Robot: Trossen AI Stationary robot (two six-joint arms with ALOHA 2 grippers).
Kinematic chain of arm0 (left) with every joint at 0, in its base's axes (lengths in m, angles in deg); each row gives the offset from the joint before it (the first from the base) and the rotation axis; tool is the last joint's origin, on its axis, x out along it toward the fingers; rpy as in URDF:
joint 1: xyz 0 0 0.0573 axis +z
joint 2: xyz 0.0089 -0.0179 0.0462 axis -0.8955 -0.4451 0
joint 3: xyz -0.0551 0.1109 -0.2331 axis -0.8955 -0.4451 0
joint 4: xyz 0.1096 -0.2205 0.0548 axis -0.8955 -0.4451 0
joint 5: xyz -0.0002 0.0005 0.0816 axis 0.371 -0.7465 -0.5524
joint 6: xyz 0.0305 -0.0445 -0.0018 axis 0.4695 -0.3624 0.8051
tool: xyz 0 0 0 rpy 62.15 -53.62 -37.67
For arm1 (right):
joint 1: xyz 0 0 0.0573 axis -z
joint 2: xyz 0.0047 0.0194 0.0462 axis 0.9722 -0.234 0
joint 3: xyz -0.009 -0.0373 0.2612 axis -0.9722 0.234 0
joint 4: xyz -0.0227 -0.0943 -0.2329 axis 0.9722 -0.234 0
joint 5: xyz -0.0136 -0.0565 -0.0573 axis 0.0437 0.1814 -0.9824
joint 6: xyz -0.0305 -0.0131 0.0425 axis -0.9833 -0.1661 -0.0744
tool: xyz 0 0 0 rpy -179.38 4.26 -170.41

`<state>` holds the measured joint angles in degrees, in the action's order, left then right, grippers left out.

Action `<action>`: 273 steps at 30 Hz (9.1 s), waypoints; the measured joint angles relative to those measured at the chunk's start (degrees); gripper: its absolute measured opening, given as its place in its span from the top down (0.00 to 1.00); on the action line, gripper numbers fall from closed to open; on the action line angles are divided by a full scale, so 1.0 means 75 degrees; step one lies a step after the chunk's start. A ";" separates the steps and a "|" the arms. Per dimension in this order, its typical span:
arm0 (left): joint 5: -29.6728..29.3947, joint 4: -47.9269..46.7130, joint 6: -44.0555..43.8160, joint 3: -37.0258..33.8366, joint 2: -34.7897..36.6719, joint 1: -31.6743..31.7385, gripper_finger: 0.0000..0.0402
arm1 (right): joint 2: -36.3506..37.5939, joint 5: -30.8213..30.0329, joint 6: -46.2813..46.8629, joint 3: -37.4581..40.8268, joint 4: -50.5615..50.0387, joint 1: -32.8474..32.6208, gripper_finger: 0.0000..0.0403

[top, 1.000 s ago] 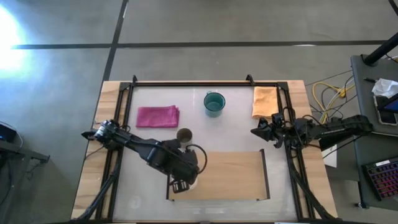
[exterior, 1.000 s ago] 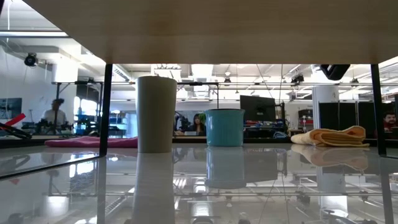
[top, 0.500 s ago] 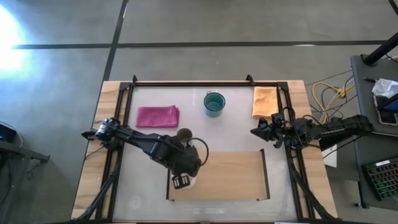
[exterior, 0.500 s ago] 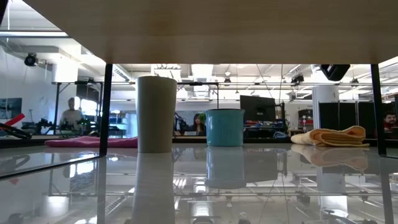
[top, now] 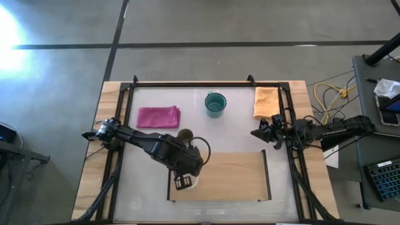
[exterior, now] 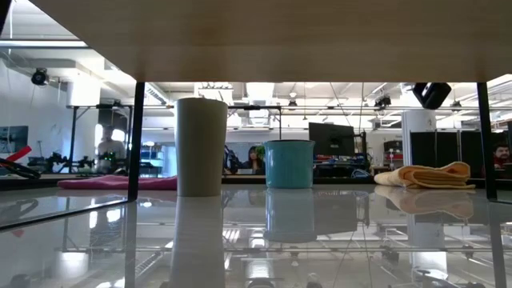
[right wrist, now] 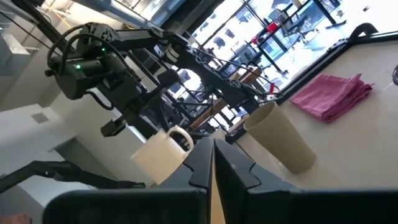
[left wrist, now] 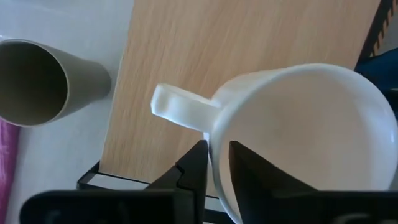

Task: Stack small to large cups/mugs on shelf
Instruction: Put the white mug on the shelf, then put the blue mug on the shelf, then put the gray cup on the shelf

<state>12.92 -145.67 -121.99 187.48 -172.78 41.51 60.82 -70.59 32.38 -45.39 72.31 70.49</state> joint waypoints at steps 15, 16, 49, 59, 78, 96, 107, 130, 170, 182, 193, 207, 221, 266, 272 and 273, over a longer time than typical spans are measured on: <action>-0.0934 0.0260 -0.0015 0.1031 0.0506 0.0103 0.86 | 0.0020 -0.2265 0.1712 0.0004 0.1953 0.0003 0.98; -0.1140 0.0432 -0.0015 0.1173 0.0587 0.0132 0.86 | 0.0030 -0.2281 0.1767 0.0004 0.2092 0.0003 0.98; -0.1302 0.0811 0.2759 0.0027 0.2385 0.4178 0.86 | -0.9107 0.1783 -0.1851 -0.9200 -0.9560 0.5262 0.89; -0.1351 0.2172 0.4237 -0.2473 0.4215 0.5052 0.86 | -1.0901 0.1728 -0.0913 -1.0484 -0.9438 0.5219 0.62; -0.0978 0.3522 0.4706 -0.6283 0.6711 0.6621 0.86 | -1.1320 0.1040 0.0375 -1.0400 -0.9604 0.5126 0.55; -0.0474 0.3708 0.5465 -0.7157 0.6875 0.7498 0.86 | -1.1498 0.0157 0.0711 -1.0339 -0.9698 0.4638 0.95; -0.0496 0.4545 0.5582 -0.7174 0.6599 0.7498 0.86 | -0.9592 -0.0464 0.3434 -1.0359 -1.1360 0.3199 0.95; -0.0256 0.4870 0.5379 -0.7672 0.6568 0.7603 0.86 | -0.9904 -0.2297 0.9447 -1.3922 -1.5644 -0.2566 0.95; 0.0421 0.4867 0.5786 -0.7729 0.6385 0.7600 0.86 | -1.2585 -0.1054 1.1395 -1.6167 -1.5929 -0.3652 0.93; 0.0432 0.4867 0.5779 -0.7720 0.6385 0.7600 0.86 | -1.2569 -0.1445 1.1220 -1.6135 -1.5906 -0.3602 0.78; 0.1955 0.4784 0.5772 -0.7720 0.6385 0.7581 0.86 | -1.2101 -0.2058 1.1065 -1.6348 -1.5920 -0.3726 0.64; 0.1214 0.4115 0.6618 -0.6803 0.4657 0.5247 0.83 | -1.0257 -0.3144 1.0264 -1.4995 -1.5927 -0.3803 0.46; 0.1021 0.4322 0.6397 -0.6369 0.3116 0.4613 0.62 | -0.8709 -0.3081 1.0649 -1.2867 -1.5924 -0.3821 0.30; 0.1152 0.4442 0.7038 0.0198 -0.2044 0.4564 1.00 | -0.6356 -0.3276 1.1234 -1.0426 -1.5930 -0.3283 0.30; 0.1175 0.4586 0.6977 0.1328 -0.2888 0.4551 1.00 | -0.5995 -0.3334 1.0519 -1.0003 -1.5860 -0.2546 0.30; 0.1177 0.4636 0.6978 0.1254 -0.2888 0.4546 1.00 | -0.5995 -0.3334 1.0386 -0.9990 -1.5854 -0.2466 0.30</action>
<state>21.75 -110.90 -69.65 196.89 -194.44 75.60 15.86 -95.59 110.27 -120.31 -46.60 51.99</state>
